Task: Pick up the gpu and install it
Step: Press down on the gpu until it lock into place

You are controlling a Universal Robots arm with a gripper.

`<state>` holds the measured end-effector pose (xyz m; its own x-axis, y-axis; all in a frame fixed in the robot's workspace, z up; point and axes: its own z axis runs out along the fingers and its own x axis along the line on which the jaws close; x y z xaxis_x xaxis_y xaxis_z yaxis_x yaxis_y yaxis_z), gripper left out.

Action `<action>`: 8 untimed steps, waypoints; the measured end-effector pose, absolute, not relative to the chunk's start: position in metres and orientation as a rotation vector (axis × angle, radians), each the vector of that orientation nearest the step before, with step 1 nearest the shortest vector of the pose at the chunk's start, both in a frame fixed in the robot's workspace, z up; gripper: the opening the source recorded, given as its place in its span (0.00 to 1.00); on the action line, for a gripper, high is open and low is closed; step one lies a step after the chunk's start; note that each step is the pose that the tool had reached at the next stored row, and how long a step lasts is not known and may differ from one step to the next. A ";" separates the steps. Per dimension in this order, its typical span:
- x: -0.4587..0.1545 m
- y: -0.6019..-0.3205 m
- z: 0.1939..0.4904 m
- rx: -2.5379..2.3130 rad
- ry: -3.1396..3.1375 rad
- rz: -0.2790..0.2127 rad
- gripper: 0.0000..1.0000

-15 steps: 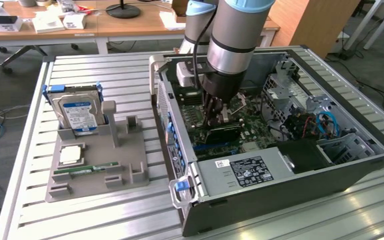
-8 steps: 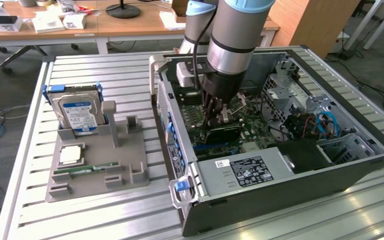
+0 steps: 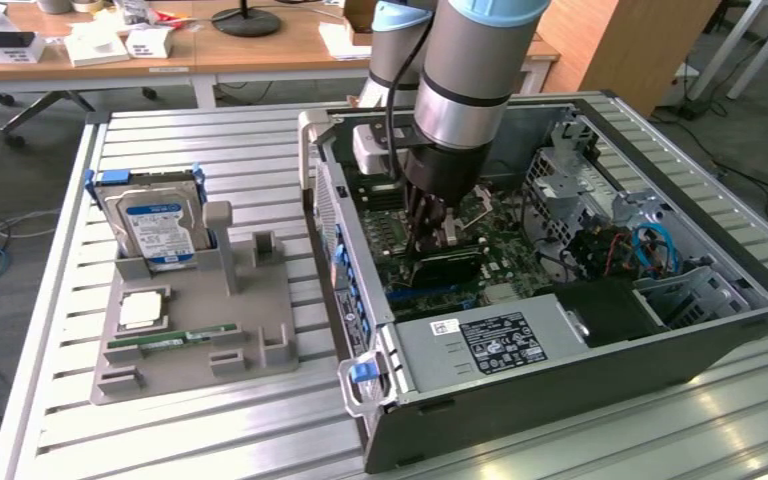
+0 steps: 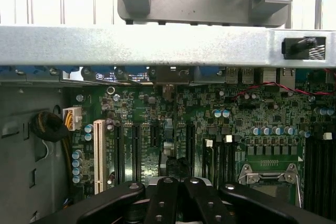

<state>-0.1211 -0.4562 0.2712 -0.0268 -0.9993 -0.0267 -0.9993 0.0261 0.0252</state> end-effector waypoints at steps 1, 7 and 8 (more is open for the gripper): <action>-0.121 -0.456 0.271 -2.190 2.249 0.058 0.11; -0.121 -0.456 0.270 -2.191 2.249 0.057 0.11; -0.121 -0.456 0.270 -2.190 2.249 0.057 0.11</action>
<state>-0.1214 -0.4560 0.2700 -0.0268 -0.9993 -0.0266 -0.9993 0.0261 0.0251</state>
